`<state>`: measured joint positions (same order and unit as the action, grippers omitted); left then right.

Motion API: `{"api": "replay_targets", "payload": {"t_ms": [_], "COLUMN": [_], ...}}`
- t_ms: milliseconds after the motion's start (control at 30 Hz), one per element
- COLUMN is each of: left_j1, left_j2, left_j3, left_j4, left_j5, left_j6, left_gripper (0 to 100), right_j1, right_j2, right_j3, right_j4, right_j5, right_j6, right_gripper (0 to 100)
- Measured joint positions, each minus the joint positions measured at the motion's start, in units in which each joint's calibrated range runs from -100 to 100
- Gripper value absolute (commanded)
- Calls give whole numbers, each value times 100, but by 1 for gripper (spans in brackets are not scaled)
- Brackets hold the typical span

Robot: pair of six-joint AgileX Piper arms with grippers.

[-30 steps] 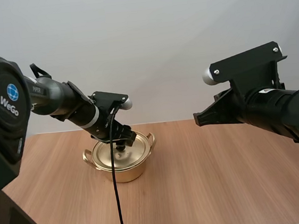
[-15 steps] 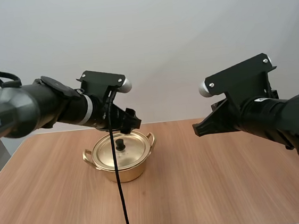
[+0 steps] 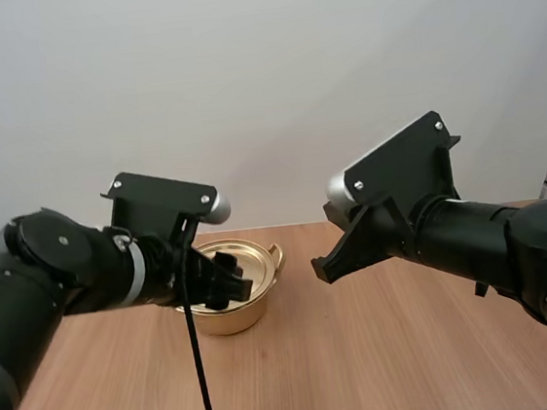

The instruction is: Open the pot, put the car inside, and close it

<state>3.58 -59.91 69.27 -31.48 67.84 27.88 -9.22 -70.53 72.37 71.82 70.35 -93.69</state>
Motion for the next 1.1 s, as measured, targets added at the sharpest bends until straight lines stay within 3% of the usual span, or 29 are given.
{"api": "replay_targets", "payload": {"t_ms": [167,300,400,700,1100], "left_j1": [-165,-400,-491,-484,-484], "left_j2": [-940,-1690,-2245,-3824,-3951], "left_j3": [1012,1852,2440,3068,3073], "left_j4": [735,939,980,818,804], "left_j5": [-1064,-2177,-2948,-5004,-5044], "left_j6": [-746,-1279,-1417,-1717,-1717], "left_gripper": [100,100,100,100,100], "right_j1": [0,0,0,0,25], "right_j2": [-912,-1477,-1796,-2834,-2947], "right_j3": [0,0,0,99,227], "right_j4": [-240,-778,-1065,-1827,-1897], "right_j5": [408,1193,1369,968,414], "right_j6": [88,639,1057,2160,2366], "right_gripper": [0,0,0,0,0]}}
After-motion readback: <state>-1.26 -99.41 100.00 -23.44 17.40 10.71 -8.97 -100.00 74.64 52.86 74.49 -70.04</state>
